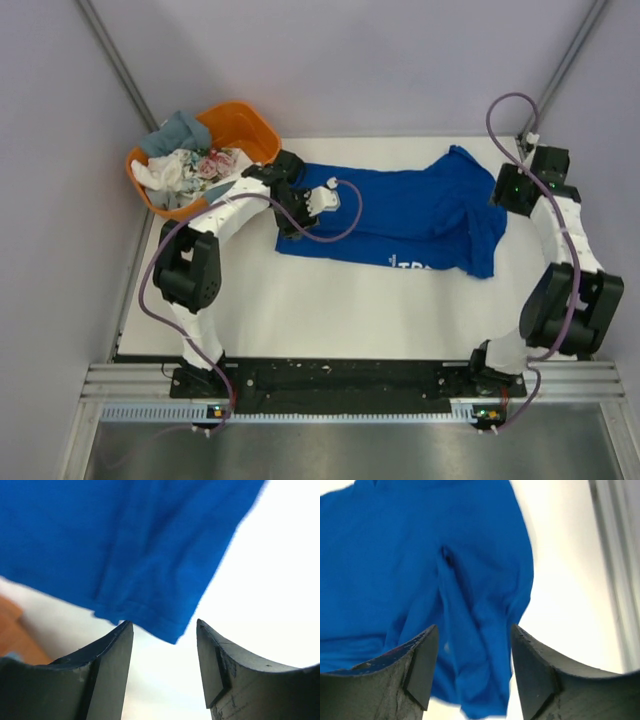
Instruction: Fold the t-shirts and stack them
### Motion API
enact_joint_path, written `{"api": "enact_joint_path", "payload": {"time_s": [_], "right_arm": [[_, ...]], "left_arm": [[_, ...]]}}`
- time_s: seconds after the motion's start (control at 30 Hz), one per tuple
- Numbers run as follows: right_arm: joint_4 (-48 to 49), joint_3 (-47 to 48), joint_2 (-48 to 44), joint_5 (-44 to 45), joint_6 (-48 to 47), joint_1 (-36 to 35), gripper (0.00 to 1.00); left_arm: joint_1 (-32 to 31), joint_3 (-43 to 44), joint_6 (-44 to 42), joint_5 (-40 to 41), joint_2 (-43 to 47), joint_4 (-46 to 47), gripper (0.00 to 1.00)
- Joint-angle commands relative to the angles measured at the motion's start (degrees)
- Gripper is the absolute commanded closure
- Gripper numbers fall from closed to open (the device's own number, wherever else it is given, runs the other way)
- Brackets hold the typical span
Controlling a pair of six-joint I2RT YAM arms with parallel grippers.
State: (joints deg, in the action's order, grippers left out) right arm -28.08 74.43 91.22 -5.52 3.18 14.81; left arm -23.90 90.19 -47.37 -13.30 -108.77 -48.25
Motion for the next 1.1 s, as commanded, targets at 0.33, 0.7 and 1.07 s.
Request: {"api": "enact_joint_path", "payload": {"time_s": [0.33,0.7,1.07], "right_arm": [[-4.8,-30.3,-23.54,-5.03,27.31,4.52,0.5],[5.3,-36.55,-21.27,-2.65,32.06,7.6,0.62],[14.8,-40.33,-16.95,-9.25,33.12,19.46,1.0]], "left_arm": [[-1.94,-18.29,-7.65,5.99,3.04,12.72,0.37],[-2.73,-23.22,-7.21,8.64,3.74,18.63,0.68],[-2.38,-23.22,-4.92,15.56,5.06,15.64,1.0]]}}
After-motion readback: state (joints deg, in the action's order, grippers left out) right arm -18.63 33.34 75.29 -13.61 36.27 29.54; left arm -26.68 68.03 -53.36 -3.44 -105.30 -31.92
